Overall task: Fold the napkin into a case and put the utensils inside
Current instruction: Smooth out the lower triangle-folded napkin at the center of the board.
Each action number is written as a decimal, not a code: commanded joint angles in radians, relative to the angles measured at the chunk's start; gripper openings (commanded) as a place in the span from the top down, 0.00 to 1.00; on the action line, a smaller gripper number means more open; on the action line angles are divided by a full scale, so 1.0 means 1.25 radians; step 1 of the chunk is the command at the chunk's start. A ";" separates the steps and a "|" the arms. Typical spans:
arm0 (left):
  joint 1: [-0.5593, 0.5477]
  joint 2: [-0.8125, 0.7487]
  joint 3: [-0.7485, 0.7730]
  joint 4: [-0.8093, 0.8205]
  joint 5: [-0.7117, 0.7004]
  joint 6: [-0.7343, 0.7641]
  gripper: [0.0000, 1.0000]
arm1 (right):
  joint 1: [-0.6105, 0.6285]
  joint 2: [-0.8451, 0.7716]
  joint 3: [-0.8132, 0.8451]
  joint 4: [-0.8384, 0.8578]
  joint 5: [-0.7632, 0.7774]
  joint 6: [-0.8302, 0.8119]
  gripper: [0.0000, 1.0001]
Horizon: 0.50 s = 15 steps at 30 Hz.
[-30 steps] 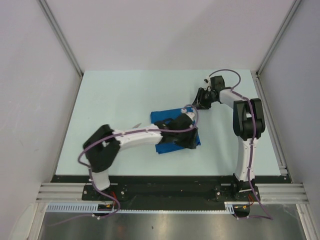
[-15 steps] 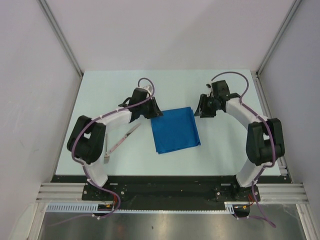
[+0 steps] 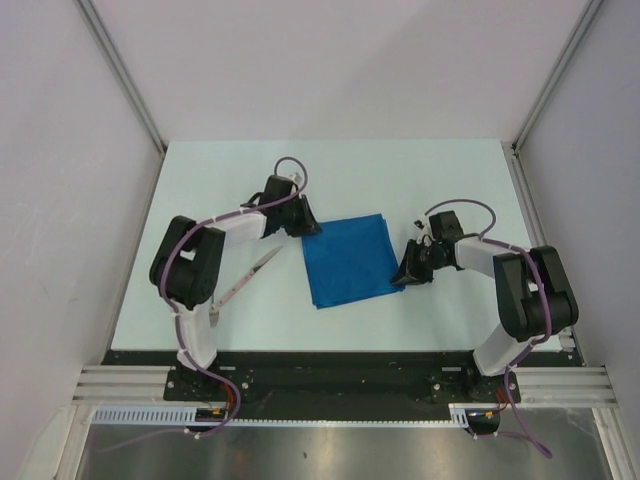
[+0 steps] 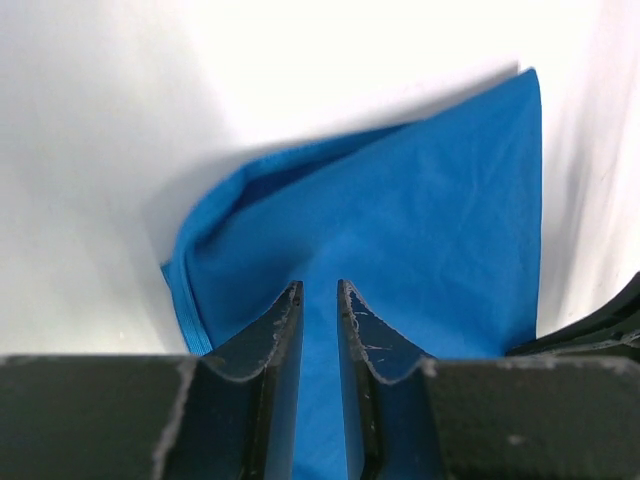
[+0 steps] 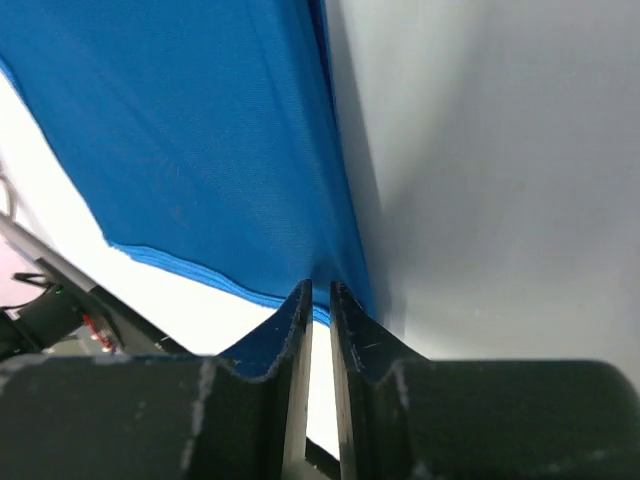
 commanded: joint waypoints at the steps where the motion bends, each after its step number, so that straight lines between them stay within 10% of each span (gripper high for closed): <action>1: 0.018 0.041 0.059 -0.011 -0.019 0.035 0.75 | -0.014 -0.042 -0.049 0.032 0.044 -0.001 0.82; 15: 0.019 -0.037 0.087 -0.078 -0.054 0.064 0.69 | -0.001 -0.104 -0.020 -0.009 0.059 -0.006 0.81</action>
